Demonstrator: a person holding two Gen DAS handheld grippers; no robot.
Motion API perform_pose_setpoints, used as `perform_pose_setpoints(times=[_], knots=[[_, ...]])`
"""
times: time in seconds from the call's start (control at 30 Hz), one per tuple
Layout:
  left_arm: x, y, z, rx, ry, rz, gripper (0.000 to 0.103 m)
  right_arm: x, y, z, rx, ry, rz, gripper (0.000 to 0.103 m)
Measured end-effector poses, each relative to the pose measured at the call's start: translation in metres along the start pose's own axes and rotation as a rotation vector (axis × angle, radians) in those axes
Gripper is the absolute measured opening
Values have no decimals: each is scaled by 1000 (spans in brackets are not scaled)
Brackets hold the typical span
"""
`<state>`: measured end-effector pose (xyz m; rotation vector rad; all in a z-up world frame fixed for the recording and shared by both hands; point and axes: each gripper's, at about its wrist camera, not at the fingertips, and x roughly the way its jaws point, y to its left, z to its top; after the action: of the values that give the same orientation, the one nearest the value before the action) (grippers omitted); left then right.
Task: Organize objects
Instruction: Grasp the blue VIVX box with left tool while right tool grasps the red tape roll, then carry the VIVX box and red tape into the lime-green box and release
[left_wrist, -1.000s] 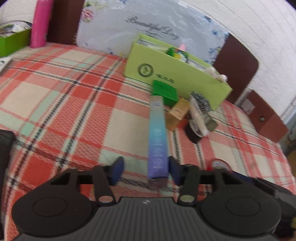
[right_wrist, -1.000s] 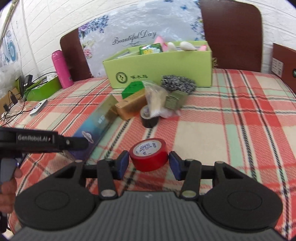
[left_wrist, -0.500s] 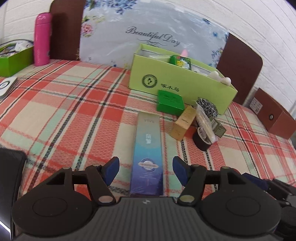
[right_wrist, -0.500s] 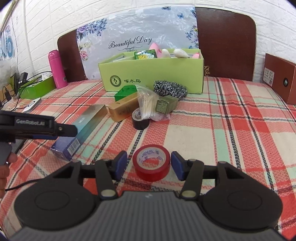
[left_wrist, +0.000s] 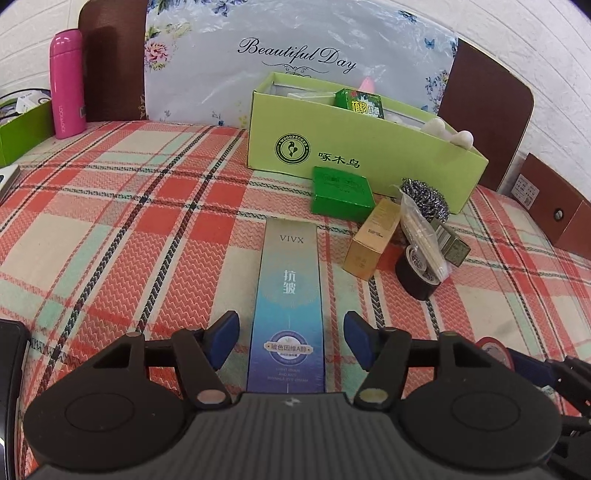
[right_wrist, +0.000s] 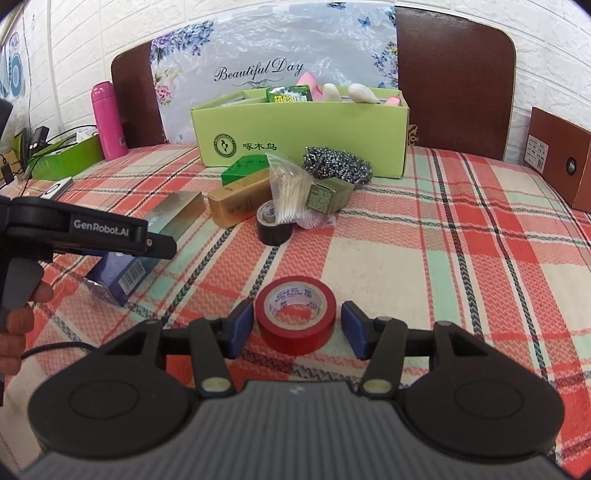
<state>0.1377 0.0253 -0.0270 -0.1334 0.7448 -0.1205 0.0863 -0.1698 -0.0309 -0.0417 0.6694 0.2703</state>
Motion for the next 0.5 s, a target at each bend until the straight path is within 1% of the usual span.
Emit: perform_pose_setpoints(times=[0.07, 0.13, 0.17, 0.2, 0.3, 0.4, 0.5], knots=[[1, -2, 0, 17, -3, 7, 65, 3, 1, 1, -9, 1, 3, 52], [2, -3, -1, 29, -5, 12, 63, 4, 3, 0, -24, 1, -8, 49], [1, -3, -1, 32, -7, 16, 51, 4, 4, 0, -31, -1, -12, 46], [0, -3, 0, 30, -7, 18, 42, 3, 4, 0, -27, -1, -9, 46], [-6, 0, 1, -9, -7, -18, 41, -1, 1, 3, -8, -10, 14, 46], [-16, -8, 3, 12, -35, -23, 41, -7, 1, 9, -11, -38, 20, 46], [-26, -13, 9, 6, -68, -56, 41, -13, 1, 19, -17, -75, 25, 46]])
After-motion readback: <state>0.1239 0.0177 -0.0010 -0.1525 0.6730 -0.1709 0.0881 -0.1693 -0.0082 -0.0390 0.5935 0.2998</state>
